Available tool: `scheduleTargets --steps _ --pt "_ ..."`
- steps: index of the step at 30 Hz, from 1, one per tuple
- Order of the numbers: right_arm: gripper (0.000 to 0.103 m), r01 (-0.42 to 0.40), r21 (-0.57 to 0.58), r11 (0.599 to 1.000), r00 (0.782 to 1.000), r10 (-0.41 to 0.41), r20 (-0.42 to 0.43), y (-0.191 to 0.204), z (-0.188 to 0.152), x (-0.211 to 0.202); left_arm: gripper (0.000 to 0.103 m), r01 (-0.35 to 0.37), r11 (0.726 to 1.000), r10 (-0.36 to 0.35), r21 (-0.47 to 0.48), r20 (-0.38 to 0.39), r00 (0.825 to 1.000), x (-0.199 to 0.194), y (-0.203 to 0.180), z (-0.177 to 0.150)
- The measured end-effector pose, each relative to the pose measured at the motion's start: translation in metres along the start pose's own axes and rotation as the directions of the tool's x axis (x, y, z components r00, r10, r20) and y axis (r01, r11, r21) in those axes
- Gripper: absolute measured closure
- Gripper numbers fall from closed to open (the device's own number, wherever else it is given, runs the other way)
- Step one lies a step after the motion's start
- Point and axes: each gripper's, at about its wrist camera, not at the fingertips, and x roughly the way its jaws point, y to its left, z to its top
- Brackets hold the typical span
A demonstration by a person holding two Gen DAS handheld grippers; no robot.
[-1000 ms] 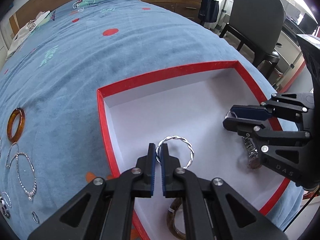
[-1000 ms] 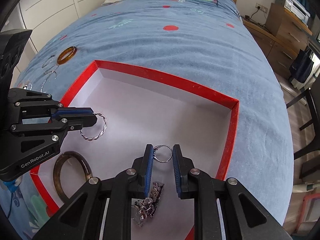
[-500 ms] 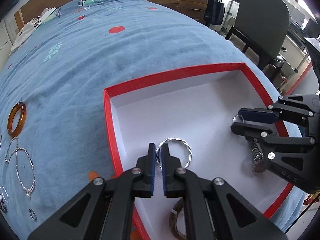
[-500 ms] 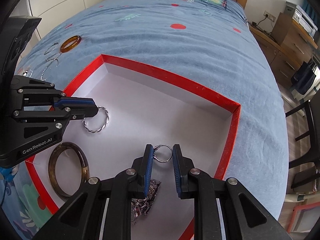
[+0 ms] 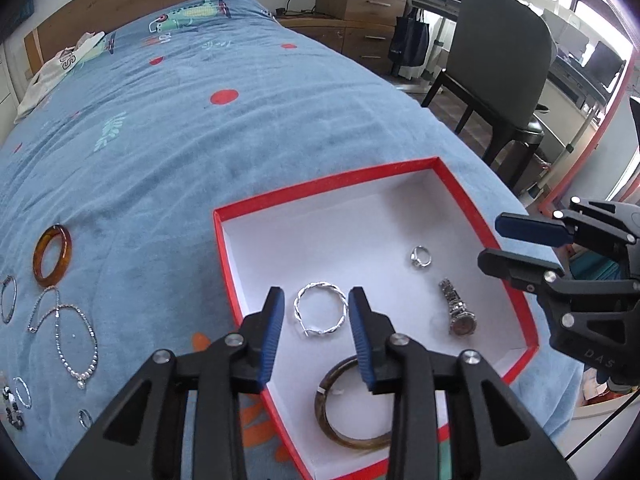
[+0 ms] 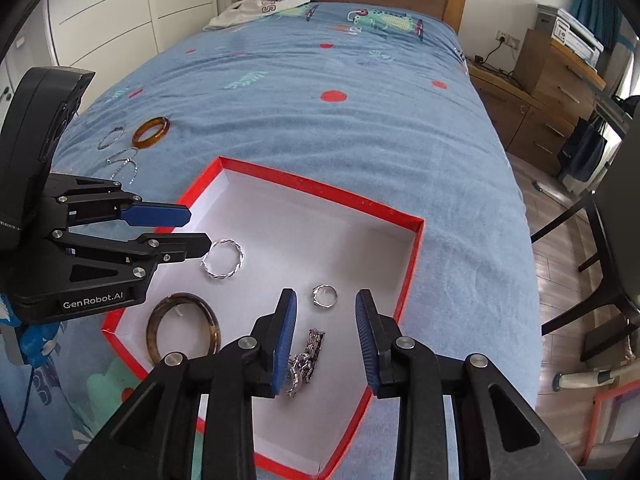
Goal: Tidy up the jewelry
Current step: 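Open both tools to drop the hoop and ring into the box, then move both tools back toward the remaining jewelry on the bed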
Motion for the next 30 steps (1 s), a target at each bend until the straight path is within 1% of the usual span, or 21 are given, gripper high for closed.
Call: scheduleTargets --steps 2,8,12,16,19,22,25,30 --pt "0.070 0.008 0.009 1.000 1.000 -0.009 0.018 0.004 -0.001 -0.016 0.067 -0.003 1.000 0.003 0.001 0.026 1.000 -0.018 0.000 0.000" --pt "0.069 0.038 0.043 0.998 0.996 -0.041 0.077 0.015 -0.008 -0.067 0.067 -0.023 1.000 0.025 -0.017 0.110 0.994 -0.084 0.012 -0.009" --pt "0.067 0.048 0.068 0.997 0.991 -0.056 0.125 0.027 -0.013 -0.103 0.067 -0.040 0.998 0.048 -0.047 0.167 0.985 -0.134 0.030 -0.024" --pt "0.065 0.053 0.086 0.995 0.982 -0.068 0.179 0.046 -0.020 -0.141 0.067 -0.076 0.996 0.085 -0.049 0.218 0.972 -0.180 0.049 -0.043" --pt "0.065 0.054 0.091 0.994 0.975 -0.072 0.212 0.061 -0.025 -0.166 0.066 -0.118 0.992 0.127 -0.049 0.250 0.960 -0.215 0.066 -0.058" --pt "0.064 0.063 0.089 0.994 0.966 -0.083 0.244 0.076 -0.028 -0.189 0.061 -0.145 0.987 0.157 -0.063 0.280 0.947 -0.248 0.088 -0.073" --pt "0.064 0.068 0.087 0.994 0.958 -0.090 0.273 0.091 -0.029 -0.208 0.060 -0.185 0.980 0.201 -0.078 0.319 0.926 -0.282 0.110 -0.088" --pt "0.063 0.077 0.068 0.995 0.943 -0.095 0.319 0.117 -0.031 -0.239 0.060 -0.241 0.962 0.272 -0.128 0.375 0.886 -0.337 0.150 -0.117"
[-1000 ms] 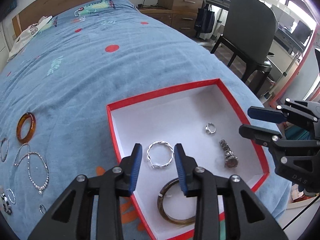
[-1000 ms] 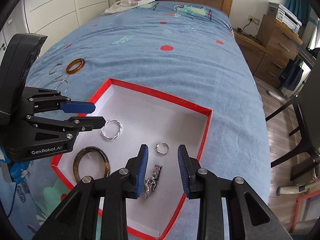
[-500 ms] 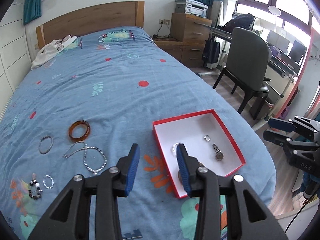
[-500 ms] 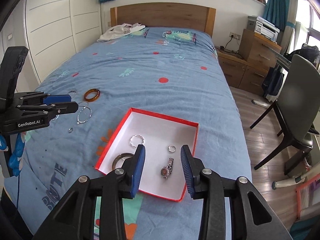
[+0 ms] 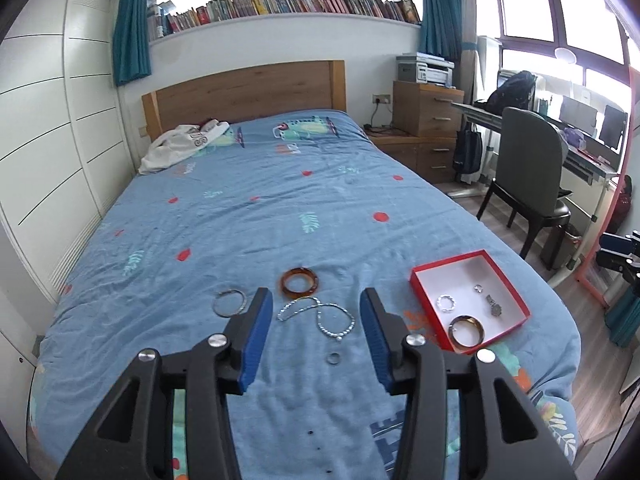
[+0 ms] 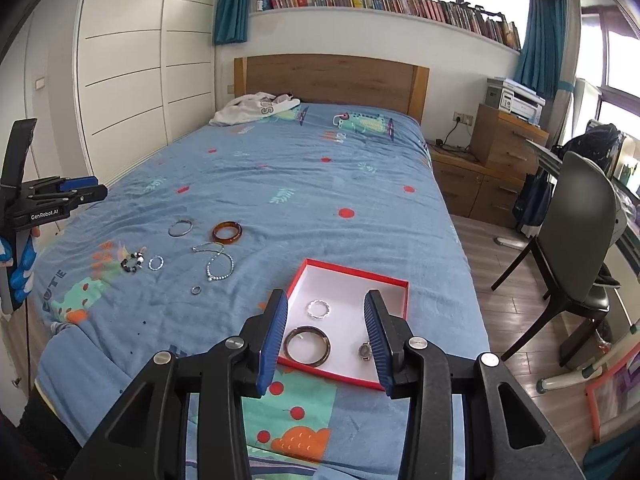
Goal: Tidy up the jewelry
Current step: 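Move both tools back toward the remaining jewelry on the bed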
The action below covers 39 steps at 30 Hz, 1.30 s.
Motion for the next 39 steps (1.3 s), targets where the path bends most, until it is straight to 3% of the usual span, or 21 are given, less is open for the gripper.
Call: scheduleTargets --steps 8,16,27,39 --pt "0.061 -0.022 -0.030 0.999 0.998 0.024 0.058 0.029 0.007 -0.026 0.060 -0.091 0.993 0.095 -0.070 0.047 0.994 -0.053 0.072 -0.019" --pt "0.061 -0.061 -0.031 0.998 0.994 0.064 0.091 0.047 0.007 -0.031 0.059 -0.164 0.978 0.170 -0.130 0.033 0.985 -0.071 0.120 -0.044" --pt "0.061 -0.105 0.009 0.994 0.992 0.104 0.067 0.058 -0.001 -0.005 0.059 -0.216 0.959 0.217 -0.183 -0.013 0.976 -0.067 0.156 -0.074" --pt "0.061 -0.155 0.025 0.988 0.988 0.154 0.007 0.081 -0.007 0.041 0.059 -0.240 0.949 0.218 -0.203 -0.123 0.968 -0.016 0.177 -0.113"
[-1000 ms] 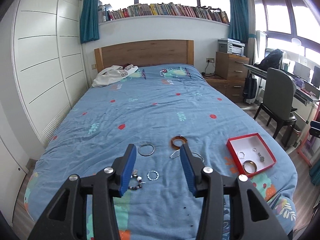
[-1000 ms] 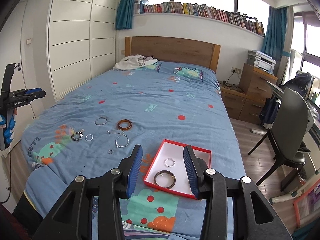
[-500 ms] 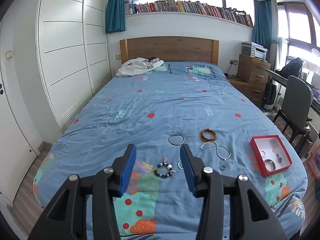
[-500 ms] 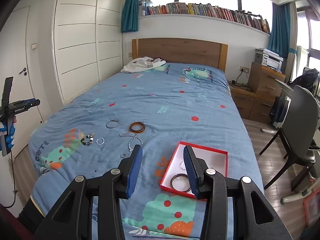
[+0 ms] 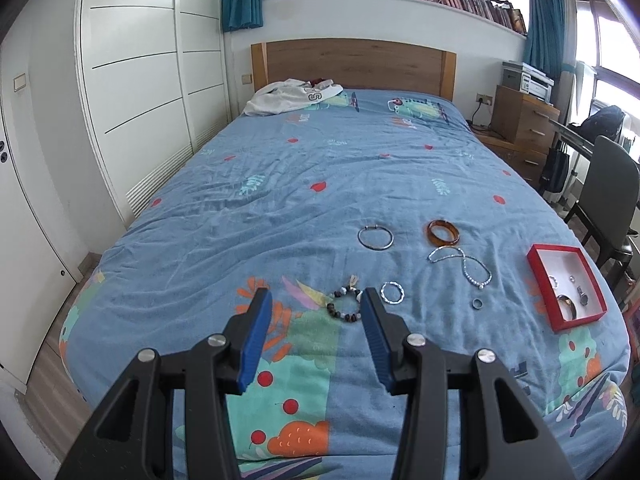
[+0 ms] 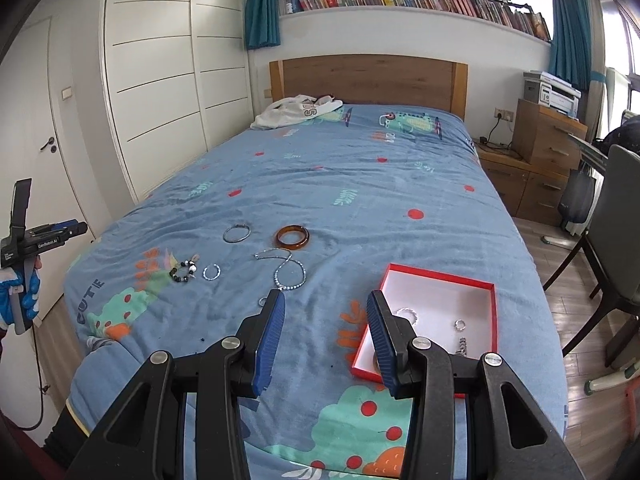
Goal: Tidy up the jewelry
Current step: 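Move both tools back toward the remaining jewelry on the bed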
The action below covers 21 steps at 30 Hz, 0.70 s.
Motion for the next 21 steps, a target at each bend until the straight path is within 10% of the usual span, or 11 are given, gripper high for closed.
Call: scheduleTargets --steps 21 --pt "0.061 -0.145 0.047 0.988 0.967 0.152 -0.207 0.041 -0.021 0.161 0.059 0.002 0.999 -0.010 -0.033 -0.228 0.974 0.138 -0.007 -0.041"
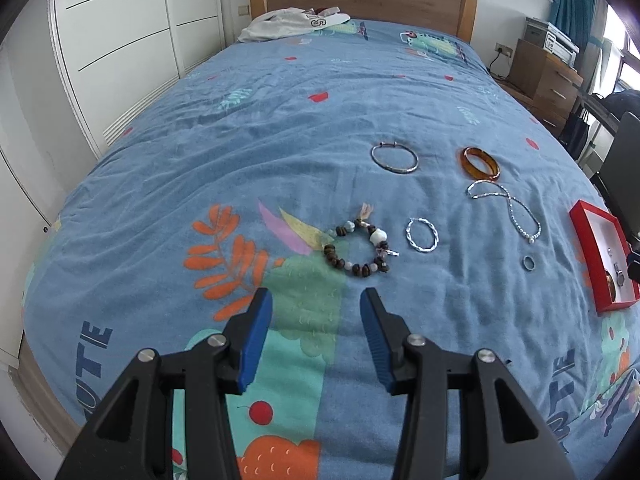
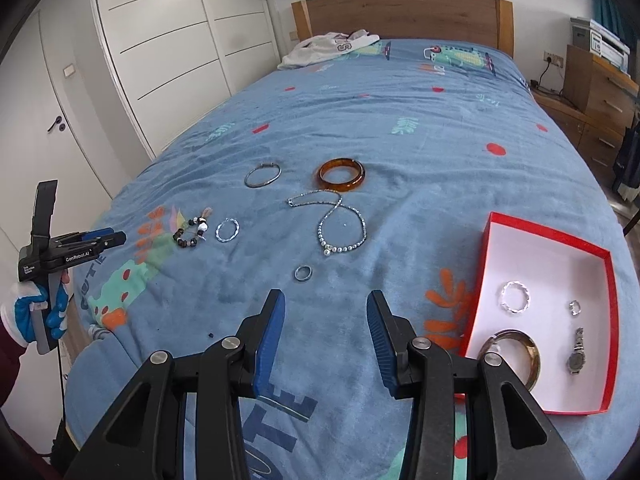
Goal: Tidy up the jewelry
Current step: 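Move both tools back toward the remaining jewelry on the bed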
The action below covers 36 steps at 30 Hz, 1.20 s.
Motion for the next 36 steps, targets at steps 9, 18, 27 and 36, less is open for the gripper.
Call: scheduleTargets --steps 9,18,27,36 --pt "0.061 -0.034 0.034 0.999 0.997 0.036 -0.066 -0.007 0.000 0.054 0.059 0.041 0.999 -0.041 0.004 -0.043 0.998 0.038 -0.019 0.003" --pt "0.062 -0.058 0.043 0.997 0.993 0.062 -0.098 -0.007 0.002 0.087 0.059 0.098 0.995 -0.096 0.027 -0.069 0.993 0.059 -0.045 0.005" --pt "0.067 -0.079 0.049 0.996 0.991 0.084 -0.106 -0.008 0.005 0.103 0.059 0.124 0.992 -0.122 0.031 -0.067 0.990 0.065 -0.050 0.007" --pt "0.073 -0.107 0.045 0.993 0.987 0.111 -0.118 -0.003 0.008 0.120 0.060 0.227 0.971 -0.223 0.074 -0.057 0.973 0.075 -0.079 0.027"
